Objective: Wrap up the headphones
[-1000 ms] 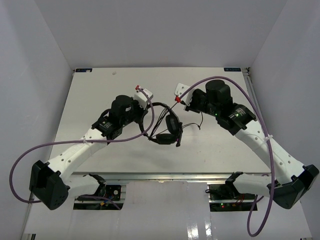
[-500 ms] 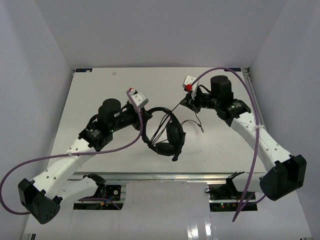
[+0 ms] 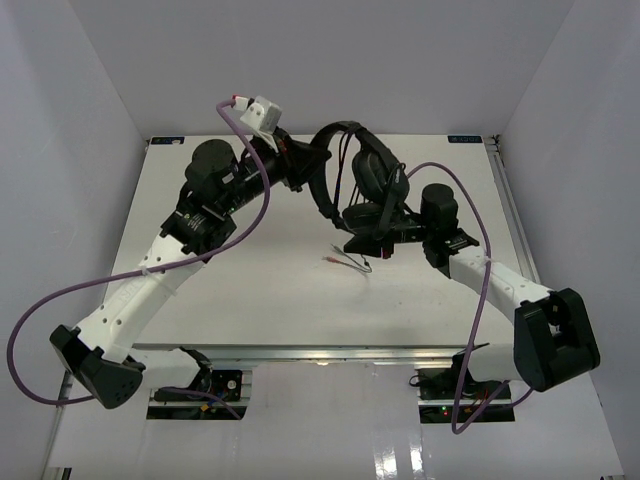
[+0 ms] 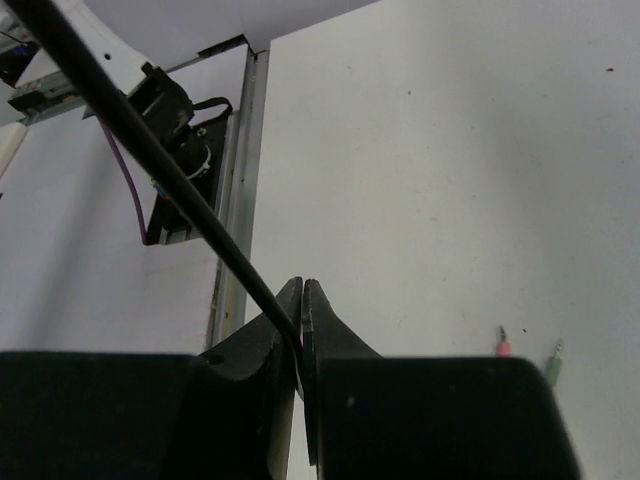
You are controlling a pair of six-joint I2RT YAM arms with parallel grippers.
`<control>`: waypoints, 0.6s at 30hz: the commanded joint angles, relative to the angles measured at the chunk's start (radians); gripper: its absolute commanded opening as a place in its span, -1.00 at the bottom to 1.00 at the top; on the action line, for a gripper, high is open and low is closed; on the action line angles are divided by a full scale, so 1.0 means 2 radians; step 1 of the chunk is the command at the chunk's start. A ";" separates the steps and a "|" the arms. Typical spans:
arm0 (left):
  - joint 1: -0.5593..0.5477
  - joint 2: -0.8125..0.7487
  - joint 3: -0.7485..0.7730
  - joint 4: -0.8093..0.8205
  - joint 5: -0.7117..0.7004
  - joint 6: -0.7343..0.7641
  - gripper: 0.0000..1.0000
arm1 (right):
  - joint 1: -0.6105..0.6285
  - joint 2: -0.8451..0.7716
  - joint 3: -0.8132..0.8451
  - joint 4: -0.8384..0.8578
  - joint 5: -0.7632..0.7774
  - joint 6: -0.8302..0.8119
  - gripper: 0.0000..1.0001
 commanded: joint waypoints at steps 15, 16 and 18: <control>-0.002 0.067 0.112 0.084 -0.436 -0.031 -1.00 | 0.033 -0.085 -0.077 0.128 -0.024 0.081 -0.85; -0.002 0.078 0.115 0.083 -0.447 -0.004 -1.00 | 0.034 -0.089 -0.074 0.118 -0.018 0.072 -0.85; -0.001 0.092 0.119 0.081 -0.470 0.037 -1.00 | 0.038 -0.099 -0.069 0.077 -0.010 0.052 -0.85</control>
